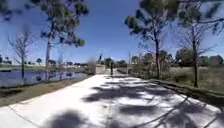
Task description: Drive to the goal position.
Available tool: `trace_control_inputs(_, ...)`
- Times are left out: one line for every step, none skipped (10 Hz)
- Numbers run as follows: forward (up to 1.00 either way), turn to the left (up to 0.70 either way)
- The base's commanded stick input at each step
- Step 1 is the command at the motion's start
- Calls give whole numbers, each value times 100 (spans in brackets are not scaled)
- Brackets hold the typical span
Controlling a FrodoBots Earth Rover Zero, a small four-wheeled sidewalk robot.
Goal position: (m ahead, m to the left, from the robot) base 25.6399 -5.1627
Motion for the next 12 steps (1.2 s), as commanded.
trace_control_inputs(70, -35)
trace_control_inputs(70, -23)
trace_control_inputs(70, 0)
trace_control_inputs(70, 0)
trace_control_inputs(70, 0)
trace_control_inputs(70, 0)
trace_control_inputs(70, 0)
trace_control_inputs(70, 0)
trace_control_inputs(70, 0)
trace_control_inputs(70, 0)
trace_control_inputs(70, 0)
trace_control_inputs(70, 0)
